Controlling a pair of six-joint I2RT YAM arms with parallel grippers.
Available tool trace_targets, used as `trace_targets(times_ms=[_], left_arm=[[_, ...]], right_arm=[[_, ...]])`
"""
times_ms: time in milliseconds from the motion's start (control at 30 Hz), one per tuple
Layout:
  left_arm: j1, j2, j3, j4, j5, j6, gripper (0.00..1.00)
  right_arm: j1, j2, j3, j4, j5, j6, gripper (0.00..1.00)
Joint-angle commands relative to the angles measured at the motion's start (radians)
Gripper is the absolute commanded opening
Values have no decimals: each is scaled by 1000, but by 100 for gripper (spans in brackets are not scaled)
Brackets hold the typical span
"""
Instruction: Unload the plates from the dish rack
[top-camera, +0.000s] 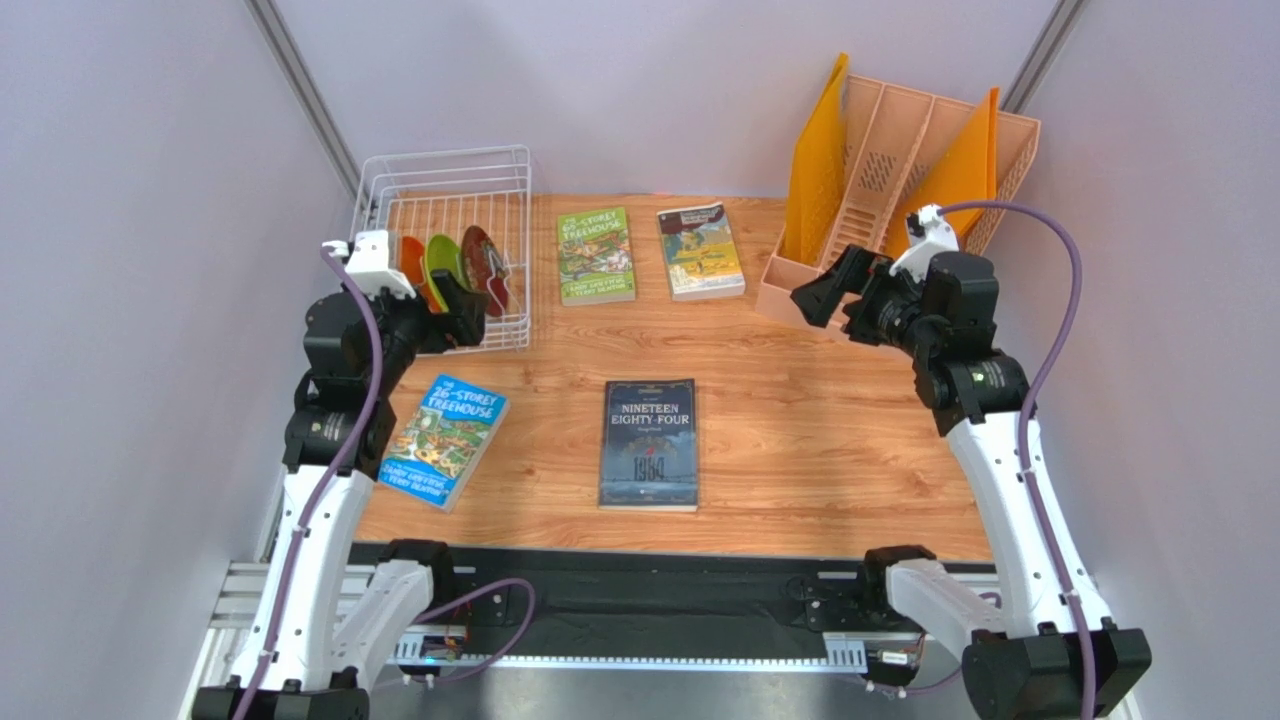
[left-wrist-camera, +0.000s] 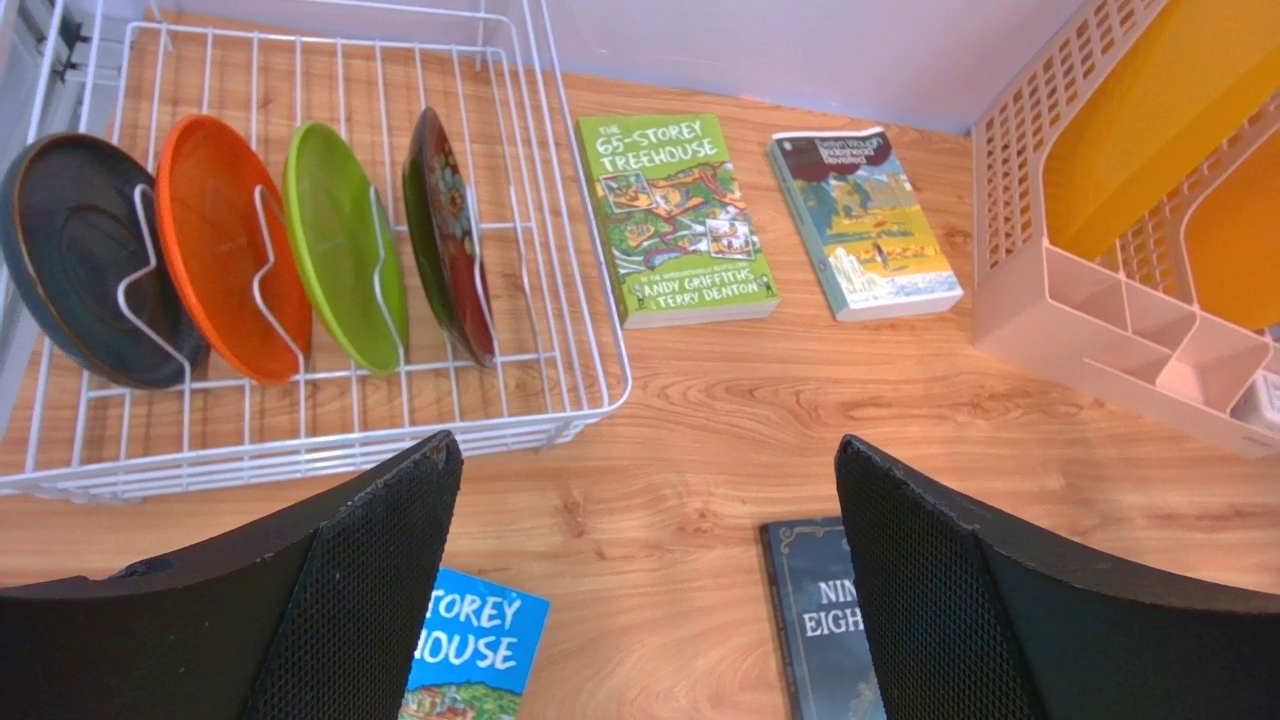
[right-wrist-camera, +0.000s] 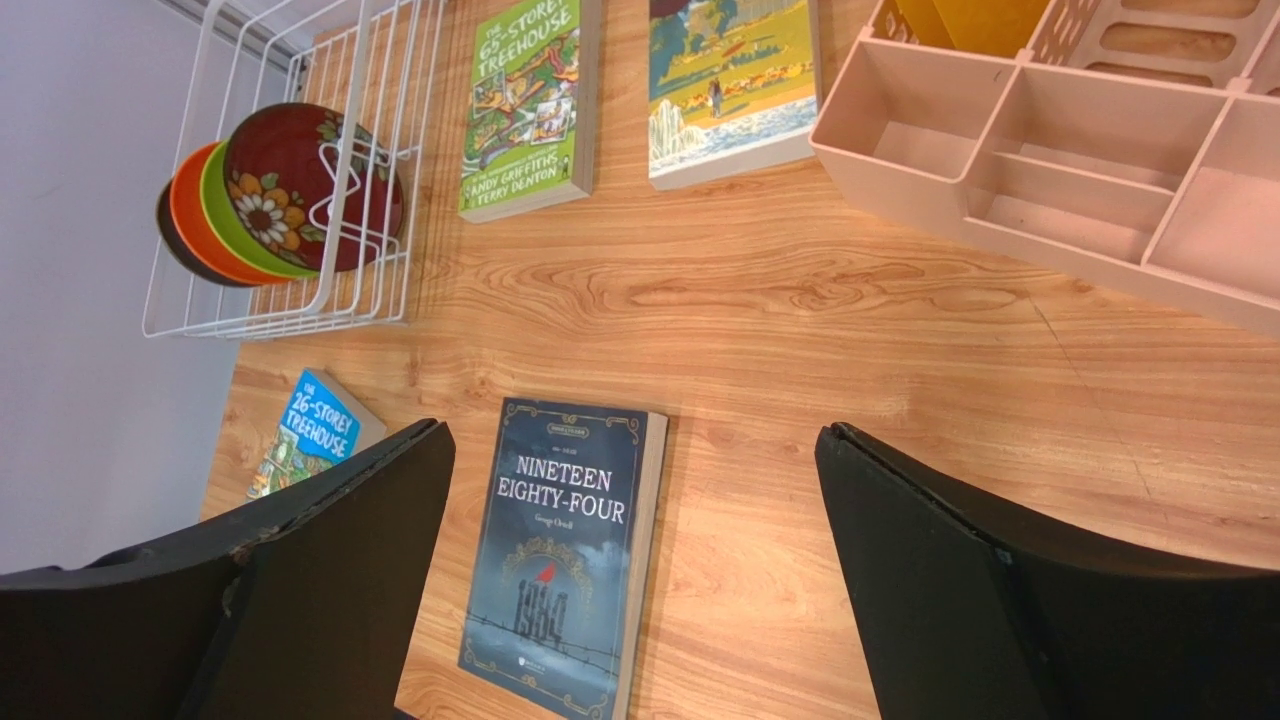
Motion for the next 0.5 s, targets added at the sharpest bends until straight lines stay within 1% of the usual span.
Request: trace_targets(times_ms=[0,67,100,167,200,267,300,333,400,467], left_arm=[[0,-13,1,29,51,50,100],[1,10,-33,111,89,49,100],[1,27,-37,131,140,51,100],[1,94,-15,129,127,45,100],[1,120,7,120,64,46,100],[1,195,13,143,-7,42,100],[1,214,-14,173,-63,40,100],[1,244,-36,279,-94,21,100],[1,281,-41,319,-140,-3,99],[1,361,-18,364,-154,-9,97]], right_arm=[[-1,24,35,33,-48,-12,100],[-1,40,26,61,-125,-10,100],[-1,41,18,73,-140,8,100],[0,46,4,102,-154,16,100],[0,49,-4,106,-150,23,100],[0,56,-10,116,-145,23,100],[0,56,-13,121,-147,23,100],[0,59,-16,128,-160,25,100],[0,66,-24,144,-177,23,100],[0,76,-25,148,-168,19,100]])
